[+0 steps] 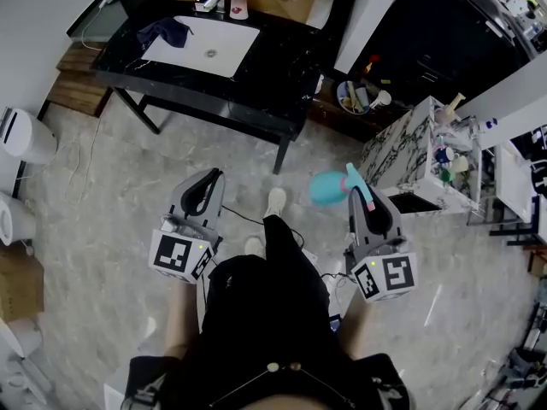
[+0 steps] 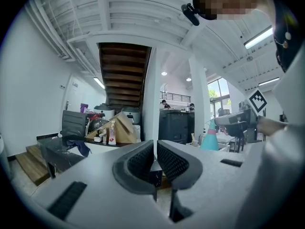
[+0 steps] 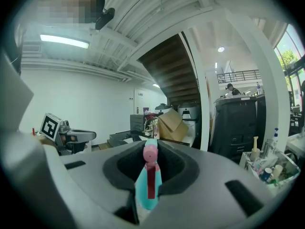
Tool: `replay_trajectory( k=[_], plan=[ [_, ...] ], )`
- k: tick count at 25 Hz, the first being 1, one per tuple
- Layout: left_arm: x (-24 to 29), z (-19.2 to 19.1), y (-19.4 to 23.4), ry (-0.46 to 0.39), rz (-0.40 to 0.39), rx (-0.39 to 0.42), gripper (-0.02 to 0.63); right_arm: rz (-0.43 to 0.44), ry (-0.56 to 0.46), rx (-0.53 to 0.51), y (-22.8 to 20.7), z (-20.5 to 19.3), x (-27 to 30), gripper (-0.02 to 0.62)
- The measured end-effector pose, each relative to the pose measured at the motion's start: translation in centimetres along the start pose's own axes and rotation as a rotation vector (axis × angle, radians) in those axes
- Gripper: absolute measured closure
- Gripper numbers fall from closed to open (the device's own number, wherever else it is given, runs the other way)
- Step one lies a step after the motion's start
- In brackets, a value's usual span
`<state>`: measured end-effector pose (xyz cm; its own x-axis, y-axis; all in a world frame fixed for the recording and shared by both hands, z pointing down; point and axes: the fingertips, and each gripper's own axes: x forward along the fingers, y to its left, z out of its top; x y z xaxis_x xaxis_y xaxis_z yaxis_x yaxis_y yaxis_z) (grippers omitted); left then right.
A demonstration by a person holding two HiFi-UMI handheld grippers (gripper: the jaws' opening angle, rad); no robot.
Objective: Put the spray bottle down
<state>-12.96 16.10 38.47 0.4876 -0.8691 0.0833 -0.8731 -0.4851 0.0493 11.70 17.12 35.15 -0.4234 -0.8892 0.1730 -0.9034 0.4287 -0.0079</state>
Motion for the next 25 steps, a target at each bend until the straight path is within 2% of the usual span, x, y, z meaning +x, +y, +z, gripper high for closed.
replay_trajectory(
  k=[7, 13, 17, 20, 25],
  plan=[
    [4.2, 0.6, 2.6, 0.004, 0.037, 0.006, 0.581, 0.008, -0.006, 0.016, -3.4, 0.2, 5.0, 0.528],
    [11.2, 1.0, 4.5, 0.023, 0.042, 0.017, 0.581, 0.026, 0.001, 0.027, -7.9, 0.3, 11.4, 0.528],
    [16.0, 0.9, 5.7, 0.039, 0.053, 0.023, 0.581, 0.068, 0.015, 0.027, -10.4, 0.1, 16.6, 0.528],
    [19.0, 0.9, 6.7, 0.055, 0.078, 0.008, 0.581, 0.109, 0.013, -0.002, -11.5, 0.2, 20.3, 0.528],
    [22.3, 0.8, 7.6, 0.066, 0.110, -0.004, 0.581, 0.179, 0.010, -0.118, -12.5, 0.3, 26.2, 0.528]
  ],
)
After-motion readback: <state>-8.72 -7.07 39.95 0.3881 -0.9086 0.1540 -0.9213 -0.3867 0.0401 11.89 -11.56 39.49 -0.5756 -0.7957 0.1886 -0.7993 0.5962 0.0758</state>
